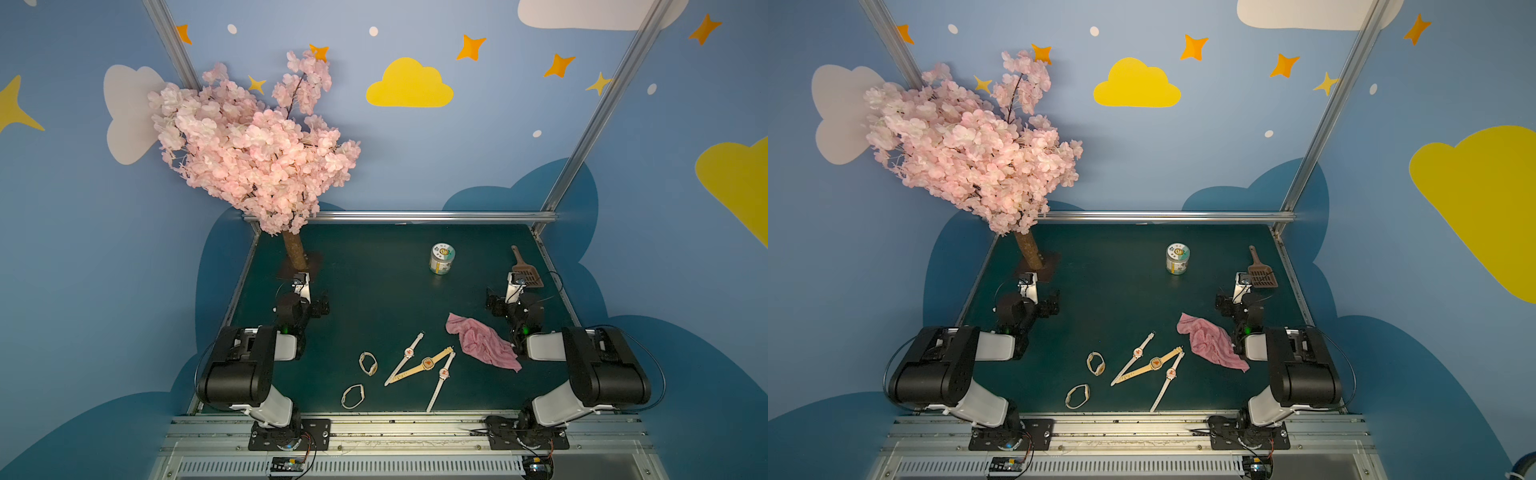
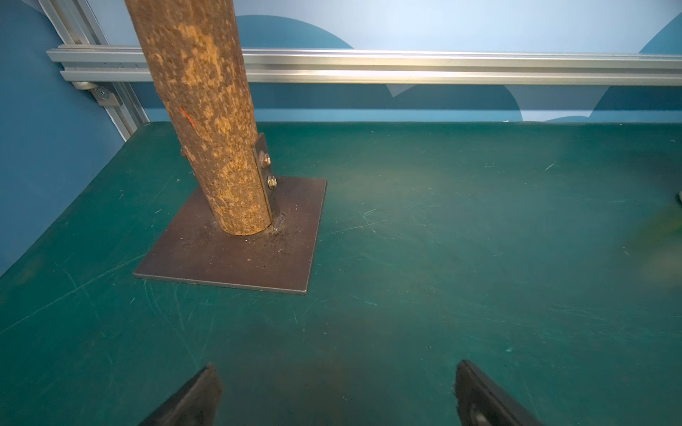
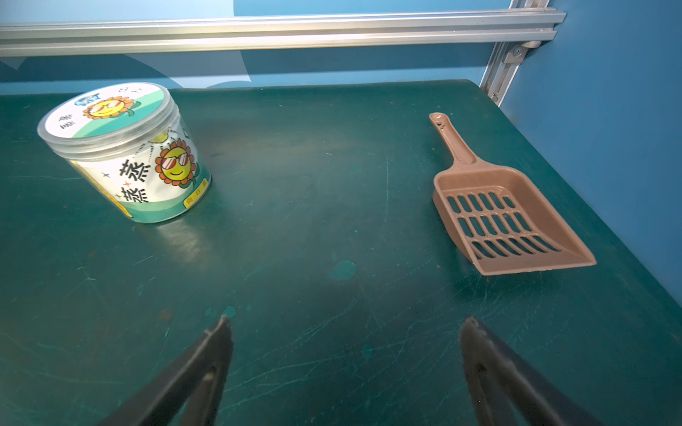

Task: Wipe the watch dial
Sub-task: Pick up the watch at the center of the board.

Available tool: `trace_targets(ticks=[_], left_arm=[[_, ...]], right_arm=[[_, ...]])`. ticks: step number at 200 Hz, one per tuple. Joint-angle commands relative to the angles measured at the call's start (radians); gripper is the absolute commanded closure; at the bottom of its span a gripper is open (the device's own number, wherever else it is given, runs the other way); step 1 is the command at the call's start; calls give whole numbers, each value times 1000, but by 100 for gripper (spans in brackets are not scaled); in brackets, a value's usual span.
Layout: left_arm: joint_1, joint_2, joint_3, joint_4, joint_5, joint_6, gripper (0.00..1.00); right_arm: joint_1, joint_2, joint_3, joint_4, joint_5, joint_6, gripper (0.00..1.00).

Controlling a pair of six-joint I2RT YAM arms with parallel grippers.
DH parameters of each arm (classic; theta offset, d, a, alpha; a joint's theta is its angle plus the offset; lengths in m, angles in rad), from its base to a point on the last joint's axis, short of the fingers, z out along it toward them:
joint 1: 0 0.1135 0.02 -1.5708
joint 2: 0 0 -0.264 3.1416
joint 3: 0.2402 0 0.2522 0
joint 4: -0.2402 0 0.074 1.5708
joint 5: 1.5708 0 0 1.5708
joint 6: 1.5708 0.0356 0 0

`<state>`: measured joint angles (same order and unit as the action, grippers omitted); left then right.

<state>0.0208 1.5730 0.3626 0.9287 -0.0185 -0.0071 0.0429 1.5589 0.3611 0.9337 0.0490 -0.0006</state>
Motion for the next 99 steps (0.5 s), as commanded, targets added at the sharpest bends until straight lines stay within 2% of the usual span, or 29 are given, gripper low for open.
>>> trace_targets(ticks=[1,8,17,30,41,53,70,99], left_arm=[[-51,-66,-13,-4,-102,32,2],[-103,-151,-10,-85,-195,60,0],[-160,-285,23,-273,-258,47,0],[-181,-465,101,-579,-176,-29,4],[-202,-558,145,-709,-158,-96,7],[-231,-638,180,-834,-159,-153,10],[-279,-713,205,-988,-118,-237,13],[-413,-740,209,-1157,-17,-409,21]], right_arm=[[15,-65,-8,3,33,-10,5],[34,-148,-1,-98,57,-18,5],[48,-279,53,-379,83,26,5],[54,-429,165,-757,29,87,6],[68,-515,227,-948,19,128,7],[89,-591,241,-1063,15,131,6],[114,-666,253,-1229,19,218,6],[170,-712,257,-1429,-12,357,8]])
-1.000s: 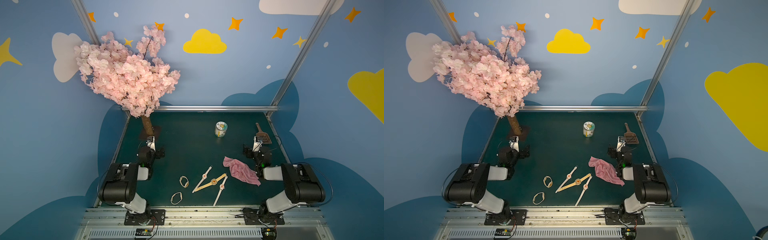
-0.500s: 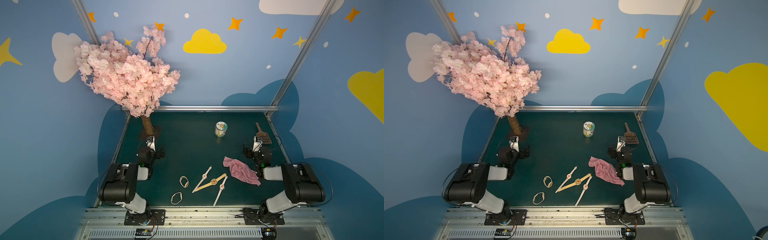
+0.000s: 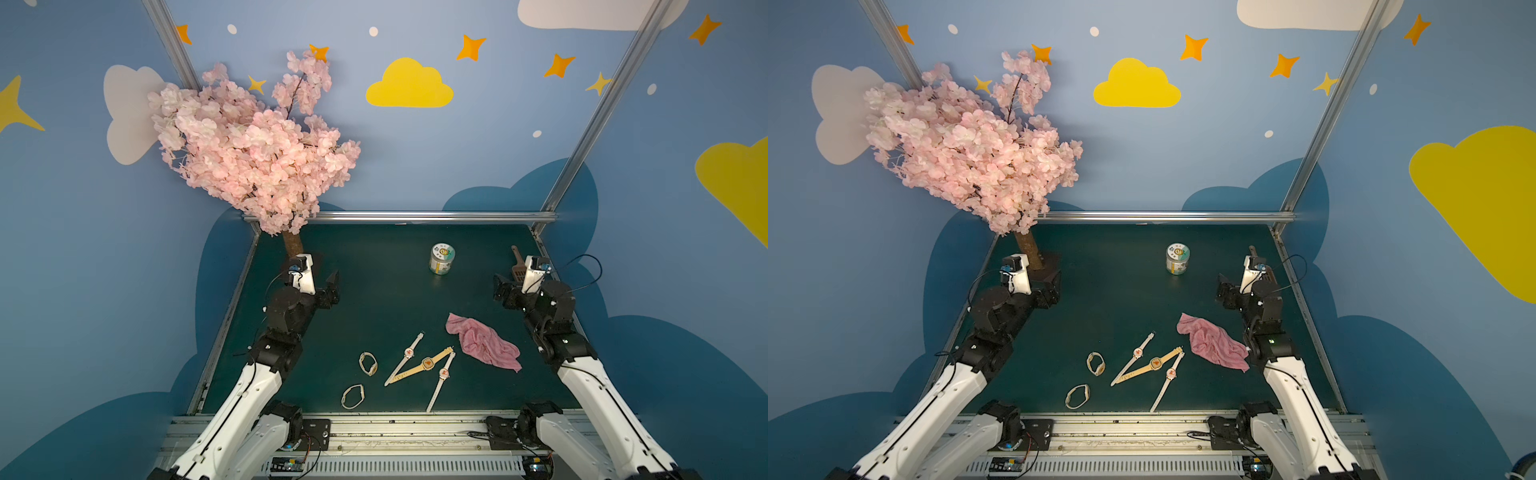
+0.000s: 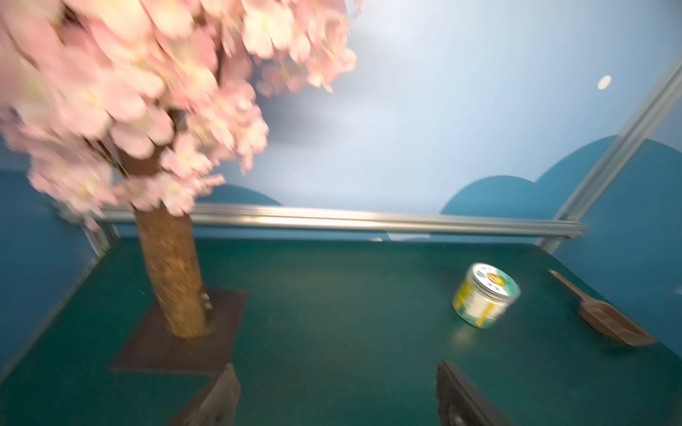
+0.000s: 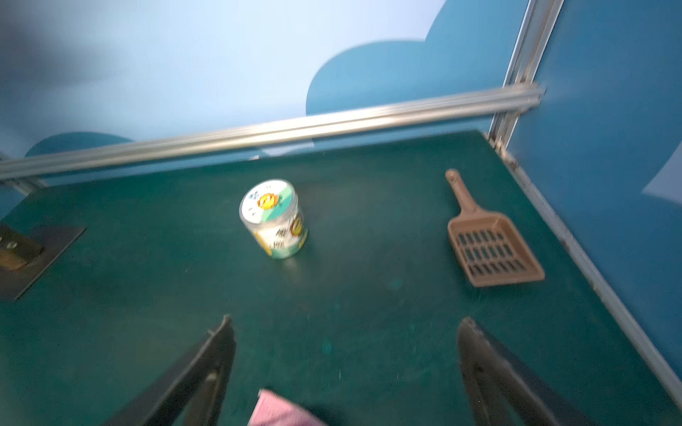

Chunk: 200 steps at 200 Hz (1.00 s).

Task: Wipe the watch dial
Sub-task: Pick up the watch at the center of the board.

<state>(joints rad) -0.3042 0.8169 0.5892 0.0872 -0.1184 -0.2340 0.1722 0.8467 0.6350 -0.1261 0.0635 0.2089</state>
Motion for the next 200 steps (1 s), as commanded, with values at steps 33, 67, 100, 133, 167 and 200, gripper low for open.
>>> trace_targets(ticks=[33,67,100,133,167,200], left_arm=[[-278,104,-16,-429,89,-286,27],[-441,203,-11,-470,125,-418,29],[-530,275,-3,-488,98,-462,31],[-532,333,32,-486,108,-455,34],[-532,375,10,-424,104,-458,32],[-532,407,9,-397,106,-459,31]], right_arm=[[154,15,-22,-478,98,235,11],[180,99,-21,-481,31,276,13],[188,211,-9,-486,7,313,16],[188,299,9,-485,-47,339,28],[188,351,-15,-445,-83,357,42],[188,344,-30,-422,-75,363,64]])
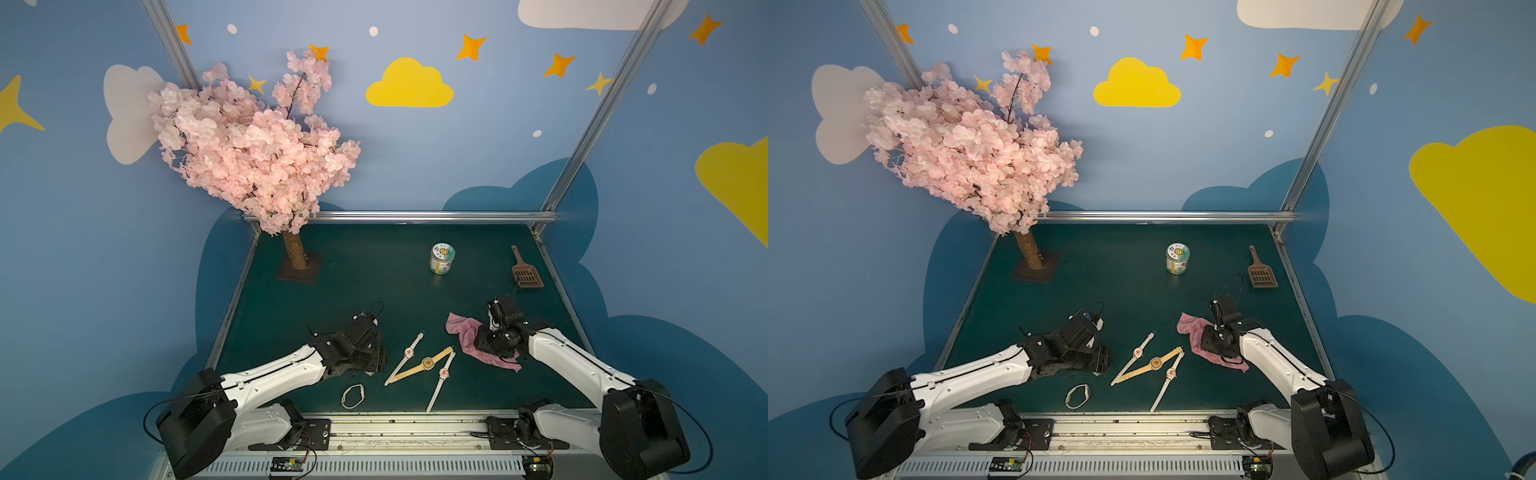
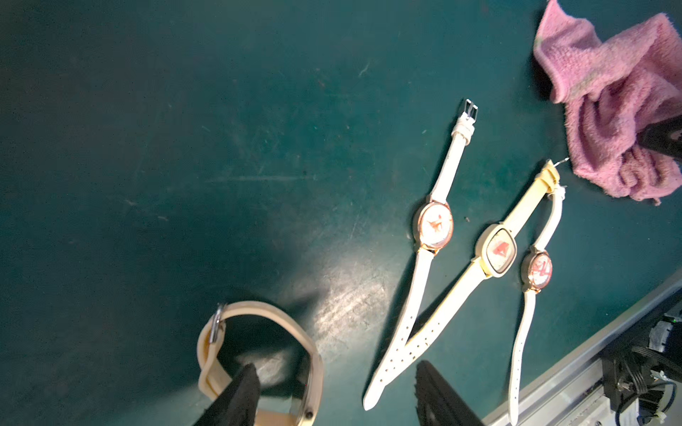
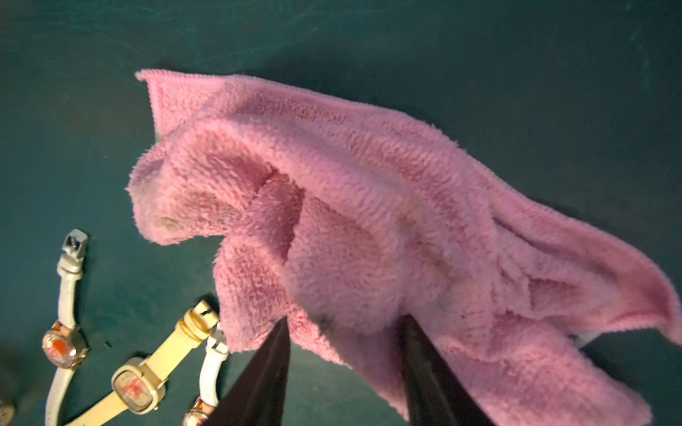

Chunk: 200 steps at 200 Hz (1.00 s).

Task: Wipe the watch dial
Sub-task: Pick up the watch at the center of the board.

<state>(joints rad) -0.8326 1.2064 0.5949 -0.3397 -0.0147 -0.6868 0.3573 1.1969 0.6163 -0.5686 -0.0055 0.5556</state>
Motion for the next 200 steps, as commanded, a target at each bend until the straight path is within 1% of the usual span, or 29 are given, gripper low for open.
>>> trace_targets(ticks=[1,36,54,81,106,125,139,162,200], left_arm=[[-3,18,3,30,2,-5,31],[2,60,11,68,-11,3,30],[12,89,19,92,-21,-8,29],[16,146,39,123,-6,-7,29],[20,223,95,92,20,11,30],[20,271,135,57,43,21,33],[19,293,144,51,64,25,37],[15,294,138,38,85,21,43],[9,236,93,13,73,-1,47]], right_arm=[[3,-6,-11,20,-5,17,65],[3,-7,-10,22,2,16,86],[2,-9,-14,25,-1,20,100],[3,-22,-9,30,-5,14,100],[3,-35,8,29,-14,1,100],[3,-54,16,27,-18,-2,100],[3,-67,20,20,-16,-3,100],[2,-83,29,-8,3,-5,100],[0,-100,29,-26,15,0,100]])
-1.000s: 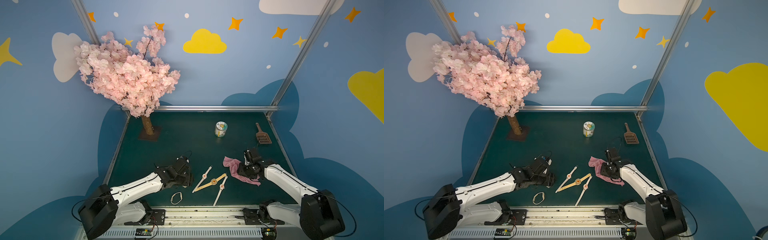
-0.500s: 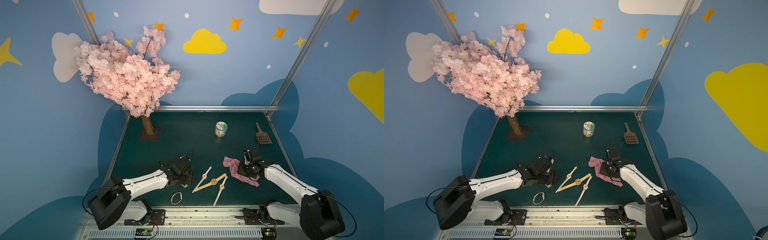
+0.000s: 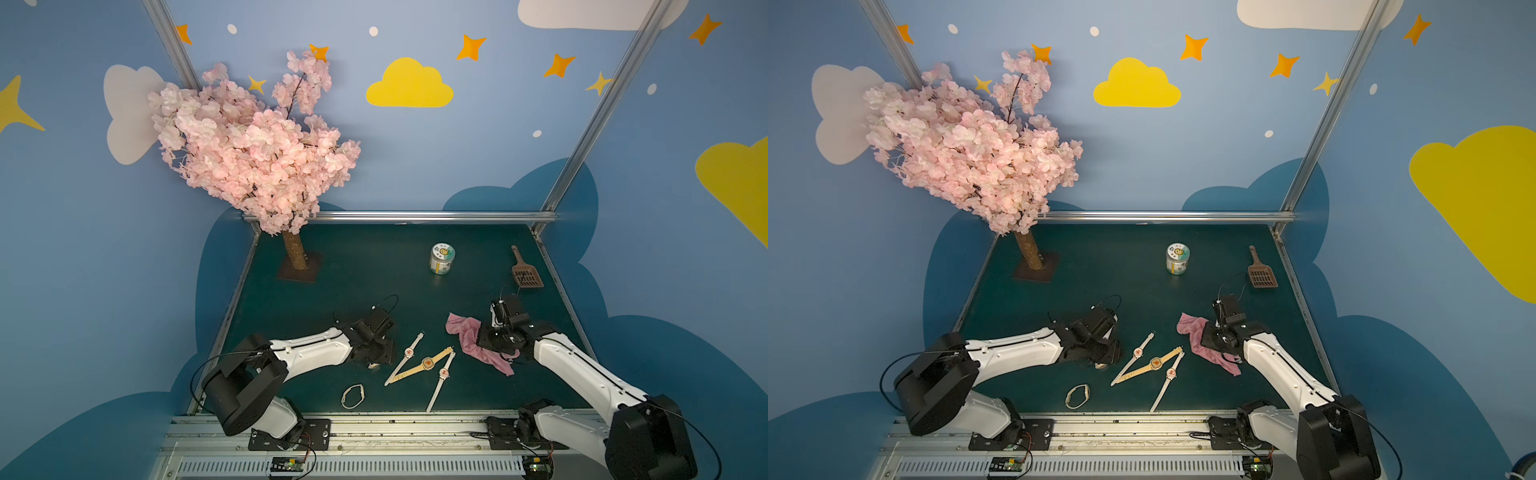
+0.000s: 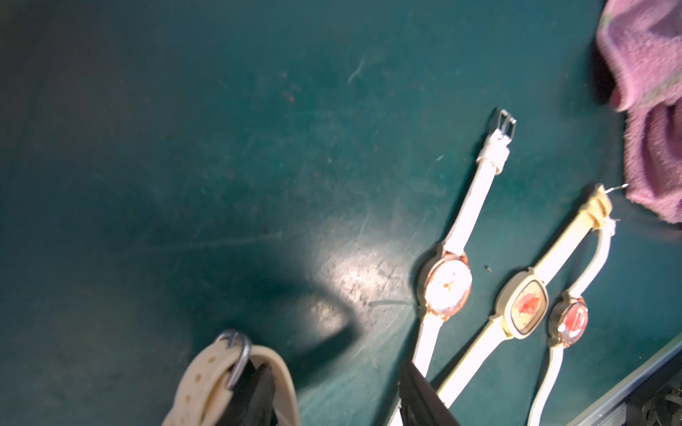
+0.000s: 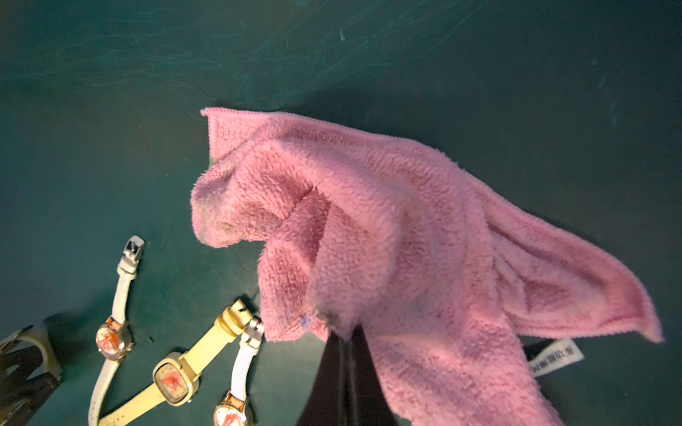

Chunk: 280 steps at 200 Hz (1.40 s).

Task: Wipe the watch dial
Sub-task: Pick up the watch at the center of the board.

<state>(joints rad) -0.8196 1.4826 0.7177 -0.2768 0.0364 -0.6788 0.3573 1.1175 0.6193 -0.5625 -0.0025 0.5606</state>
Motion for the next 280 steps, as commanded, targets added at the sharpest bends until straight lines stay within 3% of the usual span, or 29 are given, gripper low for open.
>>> trace_targets(ticks=[1,64,157,178,197,214,280], left_arm=[[-4,-41,-32,-51,22,-10,47],[-4,-51,-80,-61,29,-39,53],[-5,-69,-103,-72,-35,-79,78],[-5,-98,-106,-85,-55,-82,77],[-5,-132,-100,-127,-87,-79,61],[-4,-148,-83,-171,-108,-72,55],[-4,-36,-2,-209,-92,-68,55]], right_arm=[[0,-21,26,-33,12,-5,100],[0,-22,31,-21,-16,-5,100],[0,-51,25,-28,-33,-5,100],[1,-56,23,-28,-37,-7,100],[0,-58,23,-28,-44,-7,100],[-1,-58,23,-25,-56,-8,100],[1,-36,32,-8,-133,-41,100]])
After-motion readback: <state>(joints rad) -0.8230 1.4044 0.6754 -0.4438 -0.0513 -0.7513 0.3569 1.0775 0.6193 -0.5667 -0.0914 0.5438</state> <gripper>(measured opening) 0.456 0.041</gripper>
